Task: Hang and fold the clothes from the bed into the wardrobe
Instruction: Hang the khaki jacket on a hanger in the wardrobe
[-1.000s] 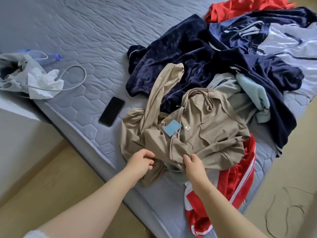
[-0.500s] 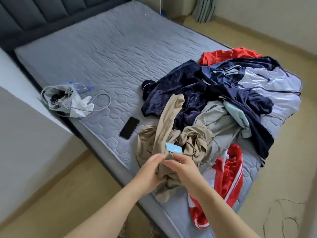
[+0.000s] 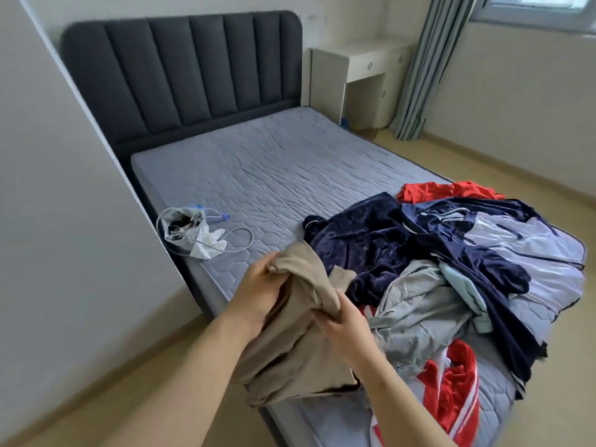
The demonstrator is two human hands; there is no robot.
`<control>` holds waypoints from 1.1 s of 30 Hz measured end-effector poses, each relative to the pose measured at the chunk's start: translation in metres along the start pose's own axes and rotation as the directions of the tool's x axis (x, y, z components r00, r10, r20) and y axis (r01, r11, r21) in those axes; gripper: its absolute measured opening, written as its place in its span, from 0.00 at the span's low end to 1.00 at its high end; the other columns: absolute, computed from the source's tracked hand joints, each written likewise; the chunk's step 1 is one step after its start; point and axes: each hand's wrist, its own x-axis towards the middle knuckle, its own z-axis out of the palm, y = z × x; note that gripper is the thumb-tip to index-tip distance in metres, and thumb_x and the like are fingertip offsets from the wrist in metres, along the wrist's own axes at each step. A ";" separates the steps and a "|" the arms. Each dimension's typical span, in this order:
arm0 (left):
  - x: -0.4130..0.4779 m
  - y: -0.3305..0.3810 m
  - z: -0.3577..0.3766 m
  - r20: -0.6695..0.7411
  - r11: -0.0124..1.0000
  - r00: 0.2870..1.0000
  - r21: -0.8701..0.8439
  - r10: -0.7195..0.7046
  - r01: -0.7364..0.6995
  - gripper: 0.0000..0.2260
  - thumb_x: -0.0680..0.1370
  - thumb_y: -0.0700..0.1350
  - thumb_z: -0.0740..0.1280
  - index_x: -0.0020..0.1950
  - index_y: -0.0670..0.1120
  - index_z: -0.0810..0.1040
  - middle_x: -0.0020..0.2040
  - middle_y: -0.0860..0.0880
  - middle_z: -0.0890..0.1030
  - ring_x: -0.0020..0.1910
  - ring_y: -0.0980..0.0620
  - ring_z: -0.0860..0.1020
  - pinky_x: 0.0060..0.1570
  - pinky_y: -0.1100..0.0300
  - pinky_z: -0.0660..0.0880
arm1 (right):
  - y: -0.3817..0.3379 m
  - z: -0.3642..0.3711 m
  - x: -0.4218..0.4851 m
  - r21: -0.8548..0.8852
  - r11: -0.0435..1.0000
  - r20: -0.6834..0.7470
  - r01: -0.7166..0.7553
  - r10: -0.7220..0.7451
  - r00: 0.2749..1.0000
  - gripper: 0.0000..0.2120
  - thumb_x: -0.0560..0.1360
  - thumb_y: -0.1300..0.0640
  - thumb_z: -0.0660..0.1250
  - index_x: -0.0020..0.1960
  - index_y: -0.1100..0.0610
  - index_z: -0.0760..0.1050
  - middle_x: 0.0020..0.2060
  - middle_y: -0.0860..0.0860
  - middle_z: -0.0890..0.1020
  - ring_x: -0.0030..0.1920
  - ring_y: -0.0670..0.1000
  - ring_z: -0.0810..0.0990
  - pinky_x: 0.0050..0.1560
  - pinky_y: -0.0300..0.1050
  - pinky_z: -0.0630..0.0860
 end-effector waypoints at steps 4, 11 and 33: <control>-0.002 0.007 -0.010 -0.010 0.996 0.998 -0.068 0.063 -0.063 0.08 0.78 0.40 0.63 0.51 0.50 0.79 0.50 0.48 0.83 0.51 0.52 0.80 0.52 0.57 0.76 | -0.034 -0.006 0.006 0.435 0.900 -0.054 0.015 0.010 0.998 0.12 0.77 0.64 0.60 0.50 0.49 0.78 0.46 0.51 0.84 0.49 0.49 0.80 0.52 0.49 0.77; -0.015 -0.030 -0.021 0.205 0.924 0.971 0.380 -0.124 0.037 0.36 0.64 0.43 0.77 0.67 0.58 0.65 0.62 0.55 0.74 0.60 0.58 0.74 0.61 0.62 0.72 | -0.056 -0.024 0.013 0.792 0.607 -0.104 0.061 0.036 0.994 0.16 0.78 0.67 0.55 0.44 0.53 0.78 0.37 0.52 0.84 0.38 0.48 0.83 0.36 0.42 0.79; 0.000 0.076 0.025 0.165 0.857 0.936 0.377 0.310 -0.350 0.18 0.75 0.33 0.63 0.37 0.57 0.81 0.34 0.61 0.82 0.37 0.67 0.78 0.38 0.74 0.73 | -0.040 -0.028 0.003 0.191 0.981 0.144 0.045 -0.074 0.987 0.17 0.69 0.62 0.70 0.51 0.43 0.75 0.48 0.47 0.80 0.54 0.52 0.76 0.56 0.49 0.75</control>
